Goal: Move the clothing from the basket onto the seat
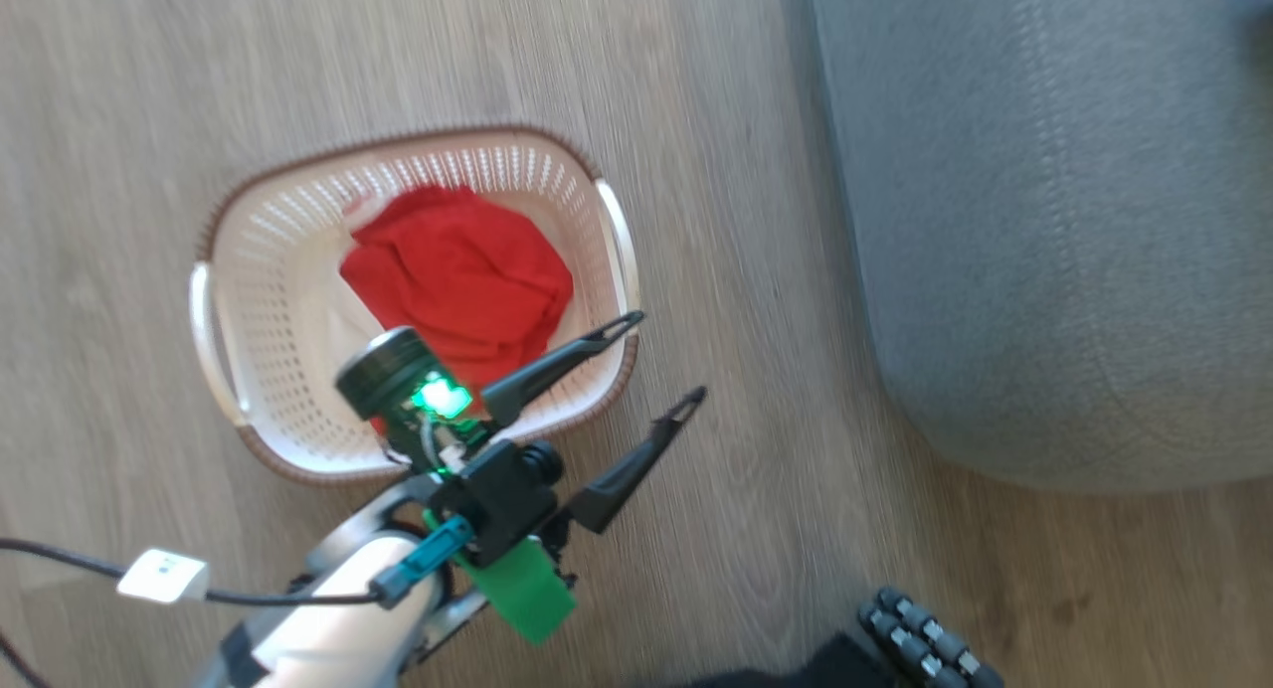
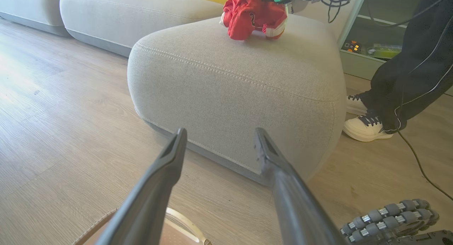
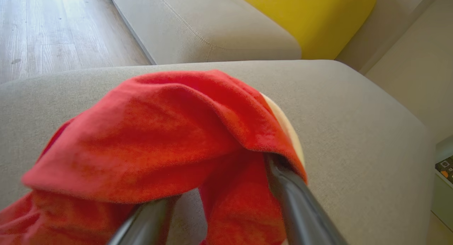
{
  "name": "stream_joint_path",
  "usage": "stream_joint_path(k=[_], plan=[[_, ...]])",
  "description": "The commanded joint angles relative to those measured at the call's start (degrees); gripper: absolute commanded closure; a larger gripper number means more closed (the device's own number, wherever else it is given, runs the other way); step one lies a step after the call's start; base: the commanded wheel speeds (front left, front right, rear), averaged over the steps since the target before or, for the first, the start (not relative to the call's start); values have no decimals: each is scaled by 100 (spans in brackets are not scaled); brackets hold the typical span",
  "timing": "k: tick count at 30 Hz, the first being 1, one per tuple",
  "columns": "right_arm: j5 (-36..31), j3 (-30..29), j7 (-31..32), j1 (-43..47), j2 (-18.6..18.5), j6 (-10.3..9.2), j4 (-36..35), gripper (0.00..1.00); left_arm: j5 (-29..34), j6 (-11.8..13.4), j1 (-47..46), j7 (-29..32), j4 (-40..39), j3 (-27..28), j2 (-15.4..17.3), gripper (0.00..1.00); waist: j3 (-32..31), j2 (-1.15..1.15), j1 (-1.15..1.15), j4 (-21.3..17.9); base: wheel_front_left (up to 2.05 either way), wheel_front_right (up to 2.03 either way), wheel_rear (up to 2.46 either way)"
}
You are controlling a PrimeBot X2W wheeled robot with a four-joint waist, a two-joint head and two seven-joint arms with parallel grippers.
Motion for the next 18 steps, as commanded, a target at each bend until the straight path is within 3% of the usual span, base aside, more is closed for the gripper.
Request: stream_joint_path(k=[1, 5, 8, 14, 18], plan=[[-44, 114, 210, 93, -199, 39, 62, 0, -19, -6, -73, -29, -120, 114, -97, 0, -466, 0, 0, 82, 0, 0, 0], [-69, 303, 1164, 252, -392, 39, 769, 0, -55, -6, 9, -29, -16, 133, -385, 0, -882, 0, 0, 122, 0, 0, 0], [-56, 548, 1484, 207, -469, 39, 1036, 0, -79, -6, 107, -29, 68, 183, -589, 0, -1188, 0, 0, 157, 0, 0, 0], [72, 1130, 988, 45, -358, 39, 1204, 0, -93, -6, 313, -29, 195, 256, -866, 0, -1716, 0, 0, 228, 0, 0, 0], [377, 1637, 301, -16, -213, 39, 1247, 0, -81, -6, 484, -29, 303, 407, -1047, 0, -2104, 0, 0, 340, 0, 0, 0]])
